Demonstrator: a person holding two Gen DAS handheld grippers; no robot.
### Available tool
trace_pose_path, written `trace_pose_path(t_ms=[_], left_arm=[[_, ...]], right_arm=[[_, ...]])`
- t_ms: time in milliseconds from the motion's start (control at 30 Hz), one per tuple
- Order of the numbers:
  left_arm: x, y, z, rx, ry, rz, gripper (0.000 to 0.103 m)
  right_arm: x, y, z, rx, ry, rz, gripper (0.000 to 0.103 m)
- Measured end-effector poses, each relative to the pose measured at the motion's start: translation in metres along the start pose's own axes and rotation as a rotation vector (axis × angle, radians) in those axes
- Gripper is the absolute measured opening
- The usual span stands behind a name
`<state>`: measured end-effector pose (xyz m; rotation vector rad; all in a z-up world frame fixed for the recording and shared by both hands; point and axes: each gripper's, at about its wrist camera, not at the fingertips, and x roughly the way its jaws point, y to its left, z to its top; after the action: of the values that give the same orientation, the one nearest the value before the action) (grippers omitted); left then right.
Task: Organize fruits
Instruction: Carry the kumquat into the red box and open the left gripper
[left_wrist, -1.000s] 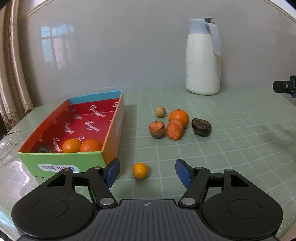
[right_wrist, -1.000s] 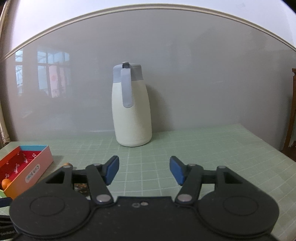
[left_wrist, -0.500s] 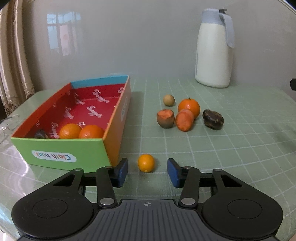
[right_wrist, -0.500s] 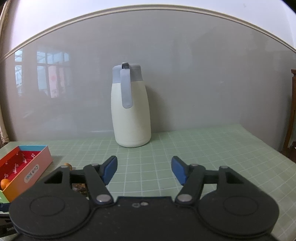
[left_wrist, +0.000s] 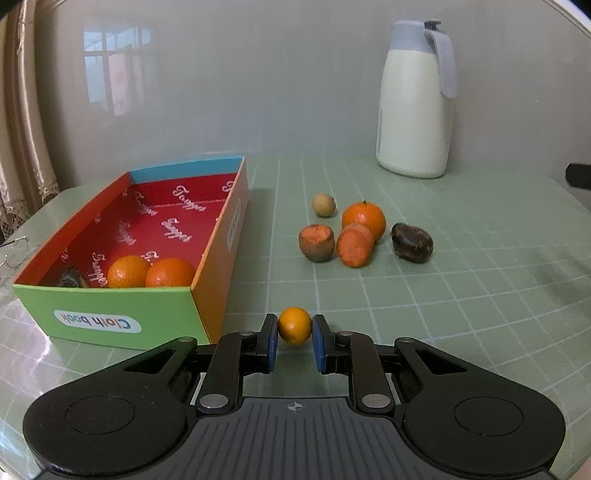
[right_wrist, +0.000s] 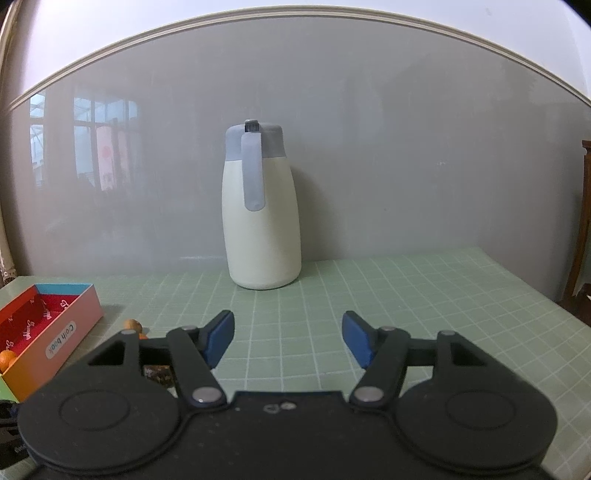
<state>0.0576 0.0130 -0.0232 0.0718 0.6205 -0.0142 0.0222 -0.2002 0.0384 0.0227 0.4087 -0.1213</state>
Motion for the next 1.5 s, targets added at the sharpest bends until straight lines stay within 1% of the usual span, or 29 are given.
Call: trace_pose_path(t_ms=[133, 300, 533, 700, 800, 1000, 1200, 1300, 1467, 1500], left_arm=[[-0.010, 0.003, 0.004, -0.008, -0.030, -0.014, 0.020], [-0.030, 0.012, 0.012, -0.026, -0.098, -0.017, 0.020], [-0.041, 0.032, 0.019, -0.046, -0.156, 0.018, 0.020], [-0.041, 0.054, 0.024, -0.063, -0.184, 0.074, 0.020], [-0.040, 0.074, 0.026, -0.100, -0.190, 0.107, 0.020], [-0.031, 0.113, 0.025, -0.157, -0.174, 0.172, 0.020], [-0.021, 0.139, 0.021, -0.205, -0.150, 0.209, 0.020], [-0.015, 0.144, 0.020, -0.214, -0.130, 0.205, 0.020], [-0.015, 0.139, 0.019, -0.206, -0.130, 0.183, 0.020], [-0.016, 0.138, 0.018, -0.205, -0.130, 0.182, 0.023]], right_arm=[[0.000, 0.001, 0.000, -0.004, 0.001, -0.001, 0.064], [0.000, 0.002, -0.001, -0.009, 0.004, -0.003, 0.064], [0.000, 0.007, -0.002, -0.020, 0.010, 0.002, 0.064], [0.000, 0.016, -0.004, -0.030, 0.014, 0.011, 0.064], [0.000, 0.022, -0.005, -0.039, 0.017, 0.017, 0.064], [0.002, 0.033, -0.005, -0.051, 0.021, 0.032, 0.064], [0.005, 0.048, -0.006, -0.067, 0.026, 0.055, 0.065], [0.006, 0.055, -0.007, -0.080, 0.030, 0.062, 0.065], [0.007, 0.059, -0.008, -0.082, 0.031, 0.066, 0.067], [0.007, 0.059, -0.008, -0.083, 0.032, 0.066, 0.067]])
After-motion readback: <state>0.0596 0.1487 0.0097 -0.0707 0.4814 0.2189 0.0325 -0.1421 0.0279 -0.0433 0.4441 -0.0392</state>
